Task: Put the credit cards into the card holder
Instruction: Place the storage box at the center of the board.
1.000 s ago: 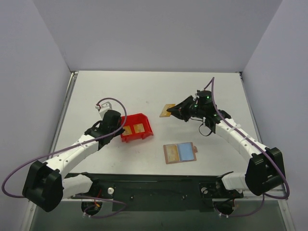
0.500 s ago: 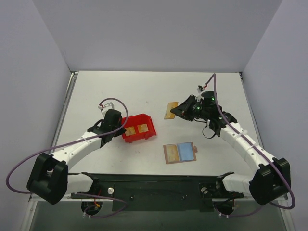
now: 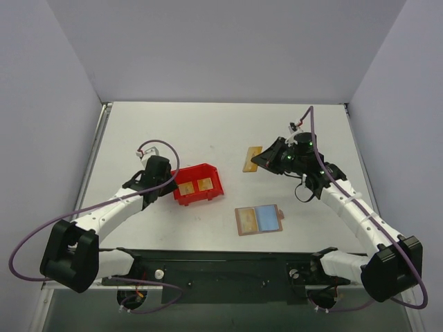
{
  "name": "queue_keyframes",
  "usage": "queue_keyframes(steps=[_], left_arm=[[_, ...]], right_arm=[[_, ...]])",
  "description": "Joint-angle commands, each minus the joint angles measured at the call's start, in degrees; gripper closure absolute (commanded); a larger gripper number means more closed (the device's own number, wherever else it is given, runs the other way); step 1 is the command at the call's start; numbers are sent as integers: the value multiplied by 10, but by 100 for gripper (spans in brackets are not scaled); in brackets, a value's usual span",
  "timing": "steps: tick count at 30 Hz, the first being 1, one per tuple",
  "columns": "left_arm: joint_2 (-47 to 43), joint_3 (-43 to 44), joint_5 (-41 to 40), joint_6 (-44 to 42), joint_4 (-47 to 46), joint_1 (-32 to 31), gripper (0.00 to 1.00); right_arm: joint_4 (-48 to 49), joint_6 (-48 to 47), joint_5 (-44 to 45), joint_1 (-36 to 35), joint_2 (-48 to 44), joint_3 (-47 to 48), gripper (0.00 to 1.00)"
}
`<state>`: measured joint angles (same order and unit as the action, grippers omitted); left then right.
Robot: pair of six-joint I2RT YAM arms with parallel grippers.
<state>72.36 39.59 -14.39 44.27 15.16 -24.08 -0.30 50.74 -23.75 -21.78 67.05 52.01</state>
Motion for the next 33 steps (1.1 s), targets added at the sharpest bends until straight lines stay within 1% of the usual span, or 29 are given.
queue_keyframes(steps=[1,5,7,12,14,17,22,24,25,27,28,30,33], left_arm=[[-5,2,2,-7,13,17,55],[-9,0,5,-13,8,29,55],[-9,0,7,-16,5,33,58],[1,3,14,-23,-6,46,71],[8,7,16,-30,-14,51,74],[18,18,20,-43,-20,57,75],[58,50,31,-102,-30,73,75],[80,71,47,-137,-34,82,75],[88,86,70,-154,-35,87,75],[132,116,96,-187,-16,99,75],[140,129,126,-197,-18,105,75],[163,139,144,-212,-18,112,75],[178,146,140,-247,-15,116,75]], right_arm=[[8,-14,3,2,6,16,100],[8,-16,2,2,11,20,100],[8,-16,0,2,12,20,100],[8,-15,0,2,11,19,100],[8,-18,1,2,11,19,100],[8,-21,-1,2,12,20,100],[6,-26,-3,4,11,19,100],[5,-27,-5,6,10,19,100],[5,-28,-7,6,11,20,100],[5,-29,-11,8,10,21,100],[5,-30,-12,9,11,23,100],[5,-31,-17,10,10,25,100],[-18,-38,-22,12,8,31,100]])
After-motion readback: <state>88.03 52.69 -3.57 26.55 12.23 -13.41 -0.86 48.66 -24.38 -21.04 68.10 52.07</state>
